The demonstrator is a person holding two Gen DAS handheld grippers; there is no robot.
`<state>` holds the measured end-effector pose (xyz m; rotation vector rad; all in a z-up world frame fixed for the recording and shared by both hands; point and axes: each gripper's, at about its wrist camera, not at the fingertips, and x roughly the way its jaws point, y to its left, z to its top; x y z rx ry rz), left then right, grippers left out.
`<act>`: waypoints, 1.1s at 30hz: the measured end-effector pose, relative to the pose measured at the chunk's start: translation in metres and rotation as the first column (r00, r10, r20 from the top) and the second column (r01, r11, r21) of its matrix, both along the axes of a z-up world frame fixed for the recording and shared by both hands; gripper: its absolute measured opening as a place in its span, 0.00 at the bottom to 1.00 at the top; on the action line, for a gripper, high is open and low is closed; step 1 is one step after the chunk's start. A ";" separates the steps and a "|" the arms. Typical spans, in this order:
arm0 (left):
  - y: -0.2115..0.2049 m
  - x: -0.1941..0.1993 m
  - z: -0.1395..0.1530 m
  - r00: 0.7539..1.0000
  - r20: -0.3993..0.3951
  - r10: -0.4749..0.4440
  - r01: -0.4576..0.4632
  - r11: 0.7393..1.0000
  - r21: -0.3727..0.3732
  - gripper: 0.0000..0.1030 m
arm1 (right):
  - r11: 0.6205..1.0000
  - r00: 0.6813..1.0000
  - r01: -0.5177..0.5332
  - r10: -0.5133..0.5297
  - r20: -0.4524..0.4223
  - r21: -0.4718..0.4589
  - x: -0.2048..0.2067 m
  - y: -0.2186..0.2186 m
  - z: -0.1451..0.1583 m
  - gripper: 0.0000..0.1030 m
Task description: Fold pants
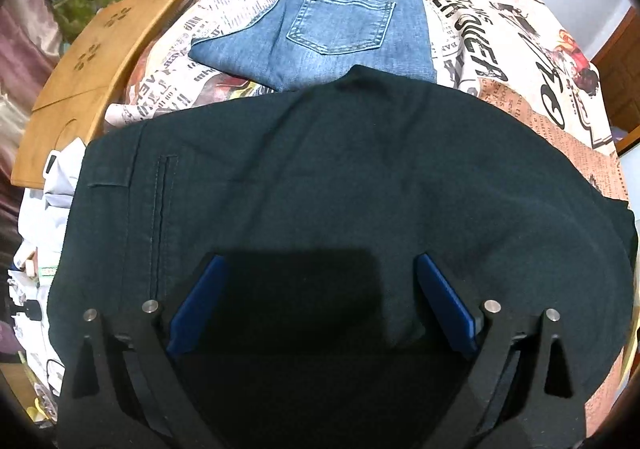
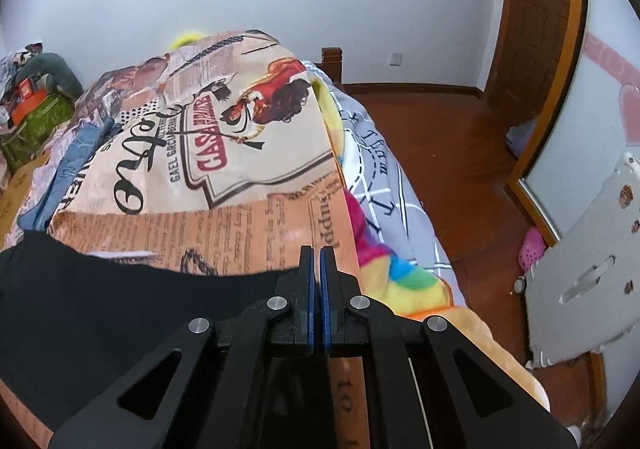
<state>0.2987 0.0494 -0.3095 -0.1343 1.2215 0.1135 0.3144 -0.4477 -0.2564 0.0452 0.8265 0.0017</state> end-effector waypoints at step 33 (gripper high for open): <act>-0.157 0.023 0.015 0.919 -0.029 -0.392 0.392 0.920 -0.021 1.00 | 0.901 0.972 0.093 0.009 -0.233 0.424 -0.142 0.003 -0.034 0.61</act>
